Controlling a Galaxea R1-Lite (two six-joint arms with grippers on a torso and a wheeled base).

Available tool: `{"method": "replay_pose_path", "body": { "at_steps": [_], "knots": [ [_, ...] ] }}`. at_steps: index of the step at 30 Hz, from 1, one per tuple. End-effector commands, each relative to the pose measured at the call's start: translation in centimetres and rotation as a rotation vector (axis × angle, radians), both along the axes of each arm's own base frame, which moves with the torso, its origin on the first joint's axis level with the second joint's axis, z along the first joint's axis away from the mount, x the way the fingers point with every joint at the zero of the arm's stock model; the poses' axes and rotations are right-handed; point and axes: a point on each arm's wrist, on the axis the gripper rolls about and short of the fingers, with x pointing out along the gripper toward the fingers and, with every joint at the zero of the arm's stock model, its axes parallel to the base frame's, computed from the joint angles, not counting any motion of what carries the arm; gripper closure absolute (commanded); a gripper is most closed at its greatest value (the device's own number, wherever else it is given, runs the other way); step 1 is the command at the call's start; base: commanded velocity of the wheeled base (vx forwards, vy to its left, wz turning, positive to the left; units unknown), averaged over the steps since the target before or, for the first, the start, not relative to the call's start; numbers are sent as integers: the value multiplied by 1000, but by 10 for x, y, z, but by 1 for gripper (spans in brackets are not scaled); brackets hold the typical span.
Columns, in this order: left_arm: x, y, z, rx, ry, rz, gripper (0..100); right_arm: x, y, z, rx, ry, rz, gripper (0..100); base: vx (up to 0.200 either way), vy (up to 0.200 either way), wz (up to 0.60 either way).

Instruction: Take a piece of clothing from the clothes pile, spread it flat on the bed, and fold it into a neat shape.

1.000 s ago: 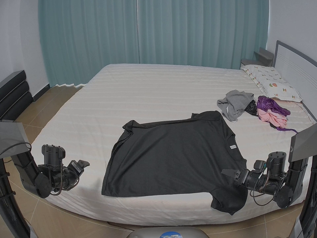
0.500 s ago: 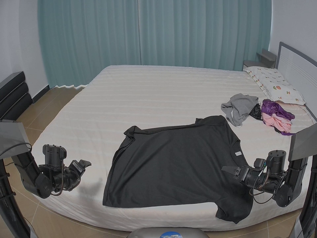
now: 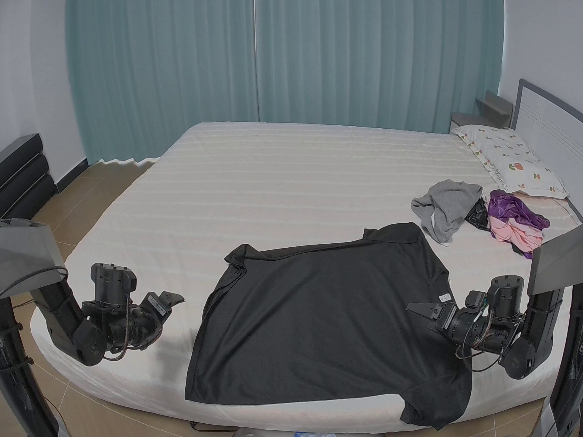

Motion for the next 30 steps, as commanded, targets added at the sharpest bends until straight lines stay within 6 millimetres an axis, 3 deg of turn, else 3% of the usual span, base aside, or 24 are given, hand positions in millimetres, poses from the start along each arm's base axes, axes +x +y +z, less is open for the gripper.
{"method": "replay_pose_path", "body": {
  "at_steps": [1, 9, 13, 14, 15, 19, 22, 23, 30],
  "knots": [
    [19, -15, 9, -31, -66, -27, 0, 4, 1, 0, 37, 8, -17, 0, 0, 0, 0],
    [83, -28, -13, -37, -134, -38, 0, 15, 0, -1, 113, 27, -55, 0, 0, 0, 0],
    [120, -38, -26, -27, -177, -58, 0, 22, -7, -12, 118, 48, -75, 0, 0, 0, 0],
    [121, -39, -26, -25, -179, -59, 0, 22, -7, -12, 117, 50, -75, 0, 0, 0, 0],
    [137, -47, -25, -19, -200, -71, 0, 23, -9, -17, 117, 62, -81, 0, 0, 0, 0],
    [164, -55, -21, -13, -186, -90, 0, 25, -9, -21, 163, 94, -70, 0, 0, 0, 0],
    [169, -56, -23, -9, -186, -92, 0, 25, -10, -20, 176, 98, -66, 0, 0, 0, 0],
    [192, -60, -29, 3, -201, -101, 0, 28, -15, -18, 213, 98, -54, 0, 0, 0, 0],
    [207, -70, -33, 12, -200, -122, 0, 27, -13, -19, 211, 106, -46, 0, 0, 0, 0]
  ]
}}
